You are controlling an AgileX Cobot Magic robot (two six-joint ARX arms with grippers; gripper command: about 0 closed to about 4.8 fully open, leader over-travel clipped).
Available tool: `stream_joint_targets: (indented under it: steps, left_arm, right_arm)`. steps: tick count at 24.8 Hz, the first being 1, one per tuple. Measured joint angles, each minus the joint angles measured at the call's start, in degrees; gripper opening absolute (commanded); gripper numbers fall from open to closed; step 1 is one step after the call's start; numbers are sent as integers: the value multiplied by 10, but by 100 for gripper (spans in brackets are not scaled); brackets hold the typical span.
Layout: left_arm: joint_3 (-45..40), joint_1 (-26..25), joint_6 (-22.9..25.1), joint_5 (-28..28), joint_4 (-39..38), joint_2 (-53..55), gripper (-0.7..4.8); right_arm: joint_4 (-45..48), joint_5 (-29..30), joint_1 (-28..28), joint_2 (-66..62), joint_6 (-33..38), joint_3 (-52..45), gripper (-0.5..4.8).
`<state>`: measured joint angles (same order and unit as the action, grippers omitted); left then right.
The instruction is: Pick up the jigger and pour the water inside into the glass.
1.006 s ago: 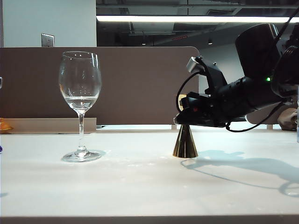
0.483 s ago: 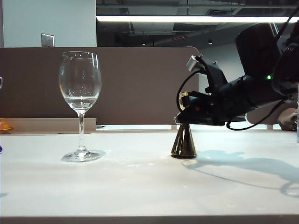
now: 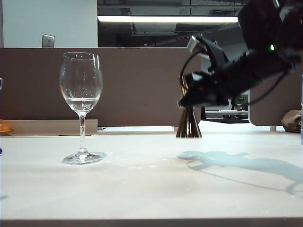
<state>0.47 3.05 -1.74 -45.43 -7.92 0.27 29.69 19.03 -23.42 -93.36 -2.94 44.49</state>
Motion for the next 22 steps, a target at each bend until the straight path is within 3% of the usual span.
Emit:
stream_joint_targets:
  steps: [6,12,22]
  left_arm:
    - [0,0,0,0,0,0,-5]
    - [0,0,0,0,0,0,-5]
    - [0,0,0,0,0,0,-5]
  right_arm:
    - [-79,0,-7,39,-2,76,-1]
    - [-222,-26,-40,45,-51,229,-1]
    - [-298,-54,-53,37,-65,326,-2]
